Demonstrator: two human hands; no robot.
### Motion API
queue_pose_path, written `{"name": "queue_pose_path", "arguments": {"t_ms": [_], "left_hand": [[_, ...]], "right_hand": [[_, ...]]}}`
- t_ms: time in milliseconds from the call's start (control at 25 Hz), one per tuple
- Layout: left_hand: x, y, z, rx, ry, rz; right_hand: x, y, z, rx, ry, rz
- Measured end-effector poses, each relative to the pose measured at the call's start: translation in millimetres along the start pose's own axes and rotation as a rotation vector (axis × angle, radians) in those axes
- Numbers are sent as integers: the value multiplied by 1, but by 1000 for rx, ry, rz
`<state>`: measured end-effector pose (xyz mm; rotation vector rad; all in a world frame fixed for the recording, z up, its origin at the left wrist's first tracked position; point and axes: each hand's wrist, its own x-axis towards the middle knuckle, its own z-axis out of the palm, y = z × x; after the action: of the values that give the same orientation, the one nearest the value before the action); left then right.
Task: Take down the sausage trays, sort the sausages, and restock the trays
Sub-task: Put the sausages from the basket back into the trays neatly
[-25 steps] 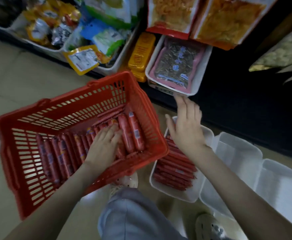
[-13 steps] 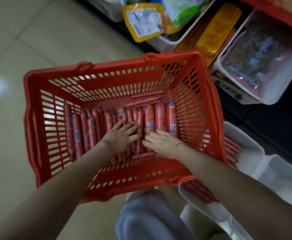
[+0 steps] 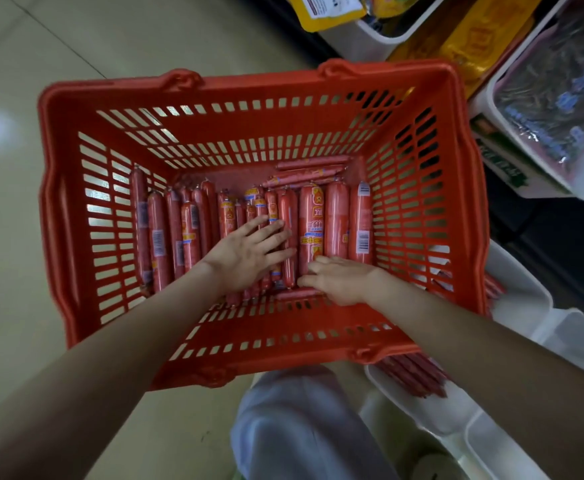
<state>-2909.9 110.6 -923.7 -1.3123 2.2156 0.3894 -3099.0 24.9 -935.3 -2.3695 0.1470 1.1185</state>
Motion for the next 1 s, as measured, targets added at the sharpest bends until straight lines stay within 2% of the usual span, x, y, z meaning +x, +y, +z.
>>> {"name": "queue_pose_path", "arguments": {"t_ms": [160, 200, 320, 360, 440, 560, 600, 680, 800, 1000], "left_hand": [[0, 1, -1, -130, 31, -14], [2, 2, -2, -266, 67, -32], [9, 1, -13, -743, 195, -167], [13, -2, -19, -773, 229, -220], [22, -6, -28, -626, 386, -329], [26, -26, -30, -467, 513, -507], [25, -35, -27, -484, 536, -578], [21, -47, -24, -507, 572, -718], [22, -50, -18, -474, 530, -791], [27, -46, -16, -391, 570, -792]], "right_hand": [[-7, 2, -9, 200, -34, 36], [-11, 1, -15, 219, 24, 45], [-15, 5, -33, 206, 420, 56], [-15, 7, -41, 224, 528, 46], [-11, 12, -58, 280, 649, 53], [6, 36, -74, 325, 828, 275], [13, 46, -78, 280, 826, 382], [26, 65, -79, 111, 682, 527], [41, 78, -75, -3, 511, 551], [55, 82, -82, -117, 496, 541]]}}
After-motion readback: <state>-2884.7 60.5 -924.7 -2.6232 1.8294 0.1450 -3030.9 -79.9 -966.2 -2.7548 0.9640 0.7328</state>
